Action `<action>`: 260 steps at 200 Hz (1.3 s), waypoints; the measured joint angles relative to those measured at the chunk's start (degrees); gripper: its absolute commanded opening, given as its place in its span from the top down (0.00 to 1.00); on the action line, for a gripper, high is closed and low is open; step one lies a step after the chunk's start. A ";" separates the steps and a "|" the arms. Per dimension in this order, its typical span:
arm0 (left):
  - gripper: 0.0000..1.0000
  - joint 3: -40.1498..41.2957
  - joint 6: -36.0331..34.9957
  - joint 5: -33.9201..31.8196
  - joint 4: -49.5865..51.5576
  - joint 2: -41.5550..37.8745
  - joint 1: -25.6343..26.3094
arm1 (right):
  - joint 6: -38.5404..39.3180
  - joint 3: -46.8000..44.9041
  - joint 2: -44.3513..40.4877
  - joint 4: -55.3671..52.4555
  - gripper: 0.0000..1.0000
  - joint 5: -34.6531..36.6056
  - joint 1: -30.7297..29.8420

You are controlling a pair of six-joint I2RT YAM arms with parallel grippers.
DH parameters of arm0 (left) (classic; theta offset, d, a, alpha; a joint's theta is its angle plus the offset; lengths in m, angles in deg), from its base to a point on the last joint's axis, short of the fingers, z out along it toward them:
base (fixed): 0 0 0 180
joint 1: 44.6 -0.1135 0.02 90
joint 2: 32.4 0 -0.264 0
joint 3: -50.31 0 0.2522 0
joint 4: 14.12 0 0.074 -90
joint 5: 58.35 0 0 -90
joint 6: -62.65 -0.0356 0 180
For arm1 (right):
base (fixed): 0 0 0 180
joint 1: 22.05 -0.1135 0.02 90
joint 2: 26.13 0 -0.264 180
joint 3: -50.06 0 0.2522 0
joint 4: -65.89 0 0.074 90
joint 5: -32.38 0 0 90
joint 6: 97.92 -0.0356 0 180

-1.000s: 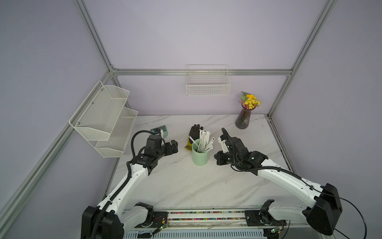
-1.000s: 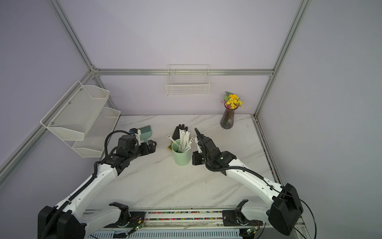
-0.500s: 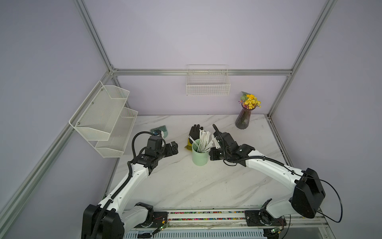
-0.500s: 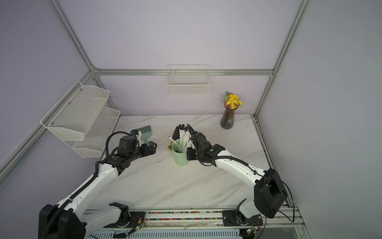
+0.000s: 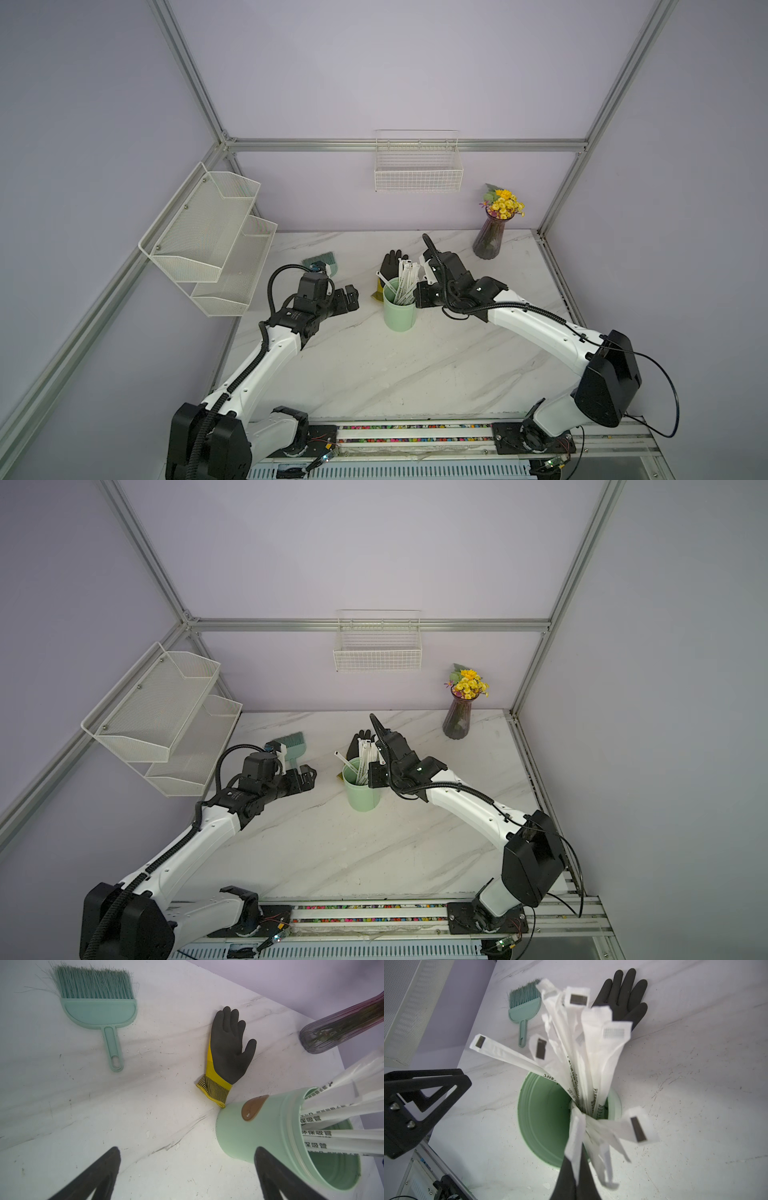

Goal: Take the straws out of the storage container
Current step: Adjust the straw in the container.

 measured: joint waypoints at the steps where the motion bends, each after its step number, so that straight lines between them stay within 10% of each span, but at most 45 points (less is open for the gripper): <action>1: 0.00 0.00 0.00 0.02 0.00 0.02 0.00 | 0.02 0.04 0.02 0.00 1.00 0.02 0.04; 168: 0.00 -3.21 -0.44 5.14 -2.75 6.73 0.00 | 6.38 16.72 14.84 -5.05 0.98 -3.45 4.35; 260: 0.00 -5.77 -0.55 6.62 -3.28 6.54 0.02 | 7.63 10.67 -3.28 -7.93 0.74 3.65 4.35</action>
